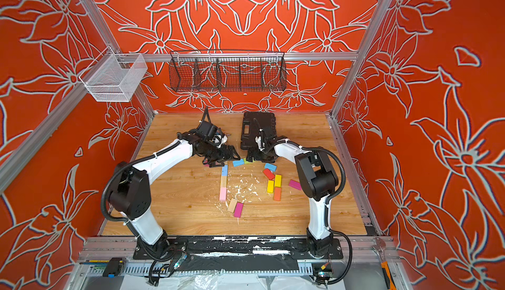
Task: Assemble the number 7 with building blocks
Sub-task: Adjust the building block at the center of the board.
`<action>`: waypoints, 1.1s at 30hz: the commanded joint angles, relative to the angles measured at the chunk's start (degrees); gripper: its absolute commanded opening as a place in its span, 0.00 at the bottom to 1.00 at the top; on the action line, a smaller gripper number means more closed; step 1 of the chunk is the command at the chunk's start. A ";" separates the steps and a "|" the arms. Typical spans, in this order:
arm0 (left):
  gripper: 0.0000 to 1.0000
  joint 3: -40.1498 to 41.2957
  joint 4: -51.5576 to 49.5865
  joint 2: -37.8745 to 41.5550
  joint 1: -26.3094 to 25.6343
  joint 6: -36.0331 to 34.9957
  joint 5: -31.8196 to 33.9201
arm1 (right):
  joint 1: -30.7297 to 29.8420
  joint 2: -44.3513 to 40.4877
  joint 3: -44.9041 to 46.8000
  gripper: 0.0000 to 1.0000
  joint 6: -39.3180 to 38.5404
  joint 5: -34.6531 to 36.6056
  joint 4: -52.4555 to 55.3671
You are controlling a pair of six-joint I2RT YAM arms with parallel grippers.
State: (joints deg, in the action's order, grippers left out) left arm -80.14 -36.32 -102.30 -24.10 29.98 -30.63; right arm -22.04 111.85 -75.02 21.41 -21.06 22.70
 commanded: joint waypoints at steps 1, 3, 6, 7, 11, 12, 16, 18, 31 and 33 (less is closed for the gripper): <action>0.97 -3.43 -0.81 -3.26 -1.27 2.10 1.83 | 2.00 -4.96 4.31 0.97 1.90 0.40 -1.85; 0.97 -5.49 -1.81 -5.45 -1.80 1.88 2.86 | 3.23 -8.28 7.63 0.97 2.79 0.40 -3.51; 0.97 -7.66 -2.95 -7.88 -2.27 2.05 3.87 | 4.43 -12.85 11.03 0.97 3.29 0.49 -4.74; 0.97 -8.11 -3.12 -8.42 -2.40 2.07 4.12 | 4.67 -14.12 11.74 0.97 3.29 0.58 -4.85; 0.97 -9.64 -4.08 -10.47 -2.80 2.21 6.31 | 5.34 -16.66 12.99 0.97 3.11 -1.02 -4.65; 0.98 -9.89 -4.35 -10.89 -2.96 2.30 6.86 | 5.46 -16.74 13.04 0.97 3.11 -1.77 -4.71; 0.97 -11.37 -5.33 -12.30 -3.28 2.13 8.10 | 5.59 -15.95 12.95 0.94 3.83 -5.36 -5.89; 0.97 -12.43 -6.31 -12.91 -3.46 1.76 9.16 | 5.66 -16.00 13.19 0.94 4.40 -5.66 -6.55; 0.97 -14.94 -6.75 -17.36 -3.87 0.99 9.61 | 7.39 -16.27 15.08 0.91 7.08 -6.84 -7.69; 0.97 -15.80 -6.93 -18.23 -4.03 0.84 9.47 | 7.53 -16.26 15.16 0.91 7.15 -6.98 -7.65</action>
State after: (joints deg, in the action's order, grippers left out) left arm -94.41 -41.54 -118.74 -27.53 31.33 -21.61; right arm -14.87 95.50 -60.53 27.49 -26.76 15.68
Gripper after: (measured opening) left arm 0.975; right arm 0.914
